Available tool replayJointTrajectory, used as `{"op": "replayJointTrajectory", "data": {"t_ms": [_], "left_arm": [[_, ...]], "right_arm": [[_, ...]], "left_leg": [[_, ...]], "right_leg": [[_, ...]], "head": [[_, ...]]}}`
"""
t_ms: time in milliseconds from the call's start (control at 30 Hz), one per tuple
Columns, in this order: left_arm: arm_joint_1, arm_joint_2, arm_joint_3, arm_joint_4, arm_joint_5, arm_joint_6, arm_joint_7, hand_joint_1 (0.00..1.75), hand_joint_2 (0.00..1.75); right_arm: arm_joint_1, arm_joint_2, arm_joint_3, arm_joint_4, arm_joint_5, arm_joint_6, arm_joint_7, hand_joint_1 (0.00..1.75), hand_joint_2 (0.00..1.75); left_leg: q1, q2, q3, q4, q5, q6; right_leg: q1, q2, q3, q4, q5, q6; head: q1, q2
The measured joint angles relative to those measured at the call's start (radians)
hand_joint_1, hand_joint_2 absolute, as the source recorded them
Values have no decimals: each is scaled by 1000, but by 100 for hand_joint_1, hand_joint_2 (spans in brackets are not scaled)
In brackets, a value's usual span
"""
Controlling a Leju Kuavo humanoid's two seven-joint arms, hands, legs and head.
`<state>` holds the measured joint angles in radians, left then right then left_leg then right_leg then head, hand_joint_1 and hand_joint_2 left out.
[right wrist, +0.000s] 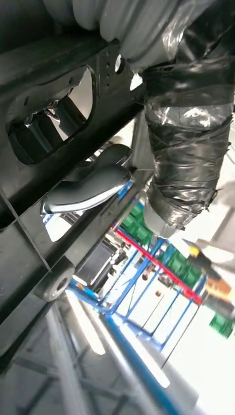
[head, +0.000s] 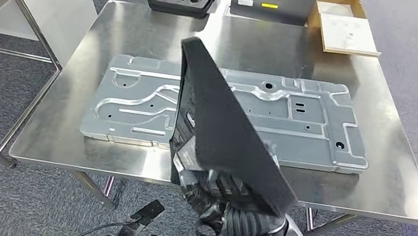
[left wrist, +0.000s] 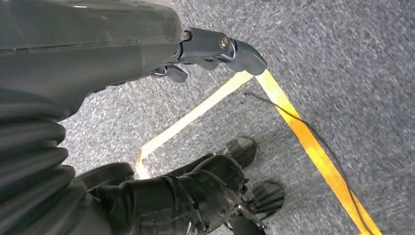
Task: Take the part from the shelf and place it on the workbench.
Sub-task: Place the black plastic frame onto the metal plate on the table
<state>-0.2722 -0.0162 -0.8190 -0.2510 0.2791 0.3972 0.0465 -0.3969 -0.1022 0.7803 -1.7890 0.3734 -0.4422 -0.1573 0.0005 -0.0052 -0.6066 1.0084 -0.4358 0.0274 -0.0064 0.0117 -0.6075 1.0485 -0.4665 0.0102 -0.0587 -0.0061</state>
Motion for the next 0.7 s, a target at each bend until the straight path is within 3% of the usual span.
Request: {"op": "replayJointTrajectory", "data": {"t_ms": [67,133,167,200,267,333,367,500,567,633,700], "left_arm": [[-3,-2,0,0,-2,-2,-1,0,175],[-3,-4,-1,0,-6,-8,-1,0,175],[-3,-5,-1,0,-8,-11,-2,0,175],[-3,-5,-1,0,-9,-15,-2,0,175],[-4,-7,-3,0,-12,-21,-6,0,175],[-9,-9,-10,0,-15,-23,-11,0,175],[-11,-10,-14,0,-16,-23,-13,0,175],[-11,-12,-20,0,-10,-26,-18,0,175],[-12,-12,-22,1,-7,-29,-20,0,175],[-10,-12,-26,1,-6,-30,-23,0,175],[-2,-12,-27,1,-1,-31,-26,0,175]], "right_arm": [[-19,-9,-9,5,8,18,10,175,175],[-32,-15,-12,11,13,40,18,175,175],[-41,-18,-12,14,16,55,25,175,175],[-57,-23,-12,20,21,76,35,175,175],[-117,-38,-12,44,40,133,63,175,175],[-202,-55,-10,89,71,200,99,175,175],[-244,-62,-8,118,95,233,119,175,175],[-376,-86,3,235,231,309,178,175,175],[-434,-97,17,302,293,322,194,175,175],[-472,-114,29,368,349,340,218,175,175],[-492,-131,33,412,388,363,243,175,175]], "left_leg": [[4,1,7,-8,3,8],[4,1,8,-7,1,12],[4,1,8,-5,-1,12],[5,1,8,-2,-3,11],[7,1,7,10,-12,5],[5,1,0,29,-23,-6],[4,0,-4,36,-26,-12],[4,-1,-17,49,-35,-29],[6,0,-52,122,-76,-37],[7,0,-117,249,-130,-40],[7,0,-152,312,-137,-39]], "right_leg": [[-2,-3,-37,80,-43,8],[-4,-3,-103,205,-94,13],[-6,-3,-126,245,-100,17],[-9,-3,-135,251,-88,20],[-17,-5,-99,161,-21,26],[-19,-5,-51,55,20,26],[-17,-5,-39,28,24,22],[-15,-6,-40,20,24,-5],[-17,-8,-39,18,27,-15],[-14,-12,-40,18,27,-19],[-10,-15,-40,18,26,-20]], "head": [[2,0],[4,0],[3,0],[4,0],[4,0],[5,0],[5,0],[0,0],[-5,0],[-9,0],[-9,0]]}}
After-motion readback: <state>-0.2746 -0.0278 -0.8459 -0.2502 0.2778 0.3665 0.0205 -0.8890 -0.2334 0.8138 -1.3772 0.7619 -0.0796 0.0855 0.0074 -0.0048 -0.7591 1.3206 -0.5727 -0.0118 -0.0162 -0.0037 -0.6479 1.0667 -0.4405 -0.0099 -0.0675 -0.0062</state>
